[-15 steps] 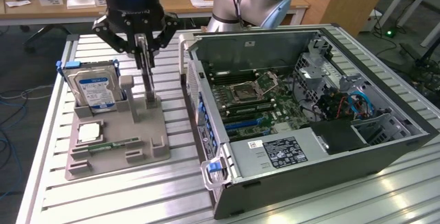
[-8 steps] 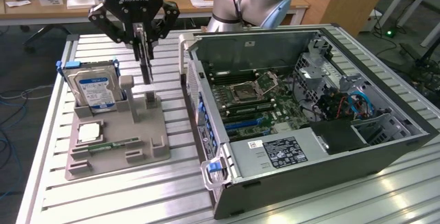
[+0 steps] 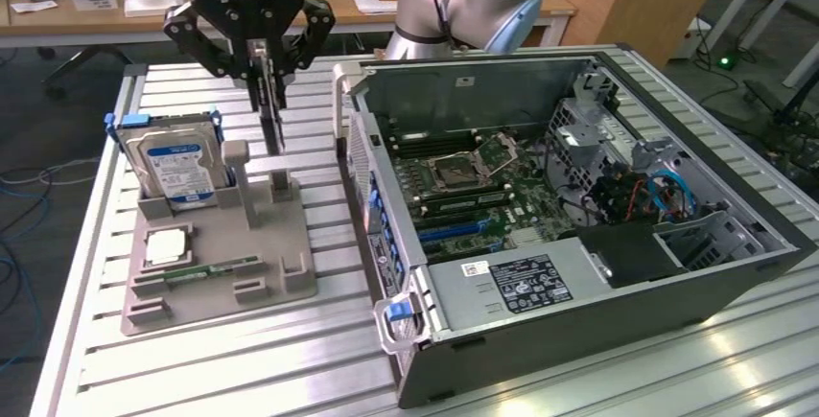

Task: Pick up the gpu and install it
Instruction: 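Pick up the gpu and move the gpu toward the slot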

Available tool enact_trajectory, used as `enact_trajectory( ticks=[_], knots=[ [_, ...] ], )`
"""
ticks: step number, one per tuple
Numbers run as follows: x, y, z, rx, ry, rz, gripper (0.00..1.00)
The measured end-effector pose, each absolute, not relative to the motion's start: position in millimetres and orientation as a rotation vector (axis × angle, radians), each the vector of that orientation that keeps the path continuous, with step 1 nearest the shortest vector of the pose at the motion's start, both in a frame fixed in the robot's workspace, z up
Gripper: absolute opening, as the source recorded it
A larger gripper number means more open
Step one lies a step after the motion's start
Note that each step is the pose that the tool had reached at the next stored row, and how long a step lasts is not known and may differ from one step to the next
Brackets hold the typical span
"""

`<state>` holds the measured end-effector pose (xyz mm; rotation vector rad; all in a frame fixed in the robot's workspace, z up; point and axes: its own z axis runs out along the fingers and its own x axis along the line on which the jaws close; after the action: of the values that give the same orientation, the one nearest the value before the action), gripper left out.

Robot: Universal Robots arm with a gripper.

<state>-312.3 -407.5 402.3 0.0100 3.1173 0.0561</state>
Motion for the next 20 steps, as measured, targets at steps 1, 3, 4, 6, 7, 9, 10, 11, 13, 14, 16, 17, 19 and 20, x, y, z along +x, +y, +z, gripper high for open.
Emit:
enact_trajectory(
  ticks=[1,3,4,6,7,9,10,11,13,14,16,17,19,20],
  knots=[
    [-312.1,-407.5,402.3,0.017,3.117,0.046,0.28],
    [-311.9,-407.5,402.3,0.027,3.117,0.044,0.28],
    [-311.6,-407.4,402.2,0.032,3.117,0.044,0.28],
    [-310.2,-407.4,402.0,0.042,3.117,0.044,0.28],
    [-309.5,-407.4,401.8,0.048,3.117,0.046,0.28],
    [-307.9,-407.4,401.3,0.06,3.116,0.049,0.28],
    [-307.1,-407.5,401.1,0.066,3.116,0.05,0.28],
    [-306.1,-407.5,401.0,0.073,3.116,0.051,0.28],
    [-304.5,-407.5,400.9,0.085,3.115,0.051,0.28],
    [-303.6,-407.5,400.9,0.091,3.115,0.051,0.28],
    [-301.0,-407.5,400.8,0.099,3.115,0.05,0.28],
    [-299.1,-407.5,400.8,0.101,3.115,0.05,0.28],
    [-293.8,-407.5,400.7,0.102,3.115,0.051,0.28],
    [-291.1,-407.4,400.7,0.102,3.115,0.051,0.28]
  ],
)
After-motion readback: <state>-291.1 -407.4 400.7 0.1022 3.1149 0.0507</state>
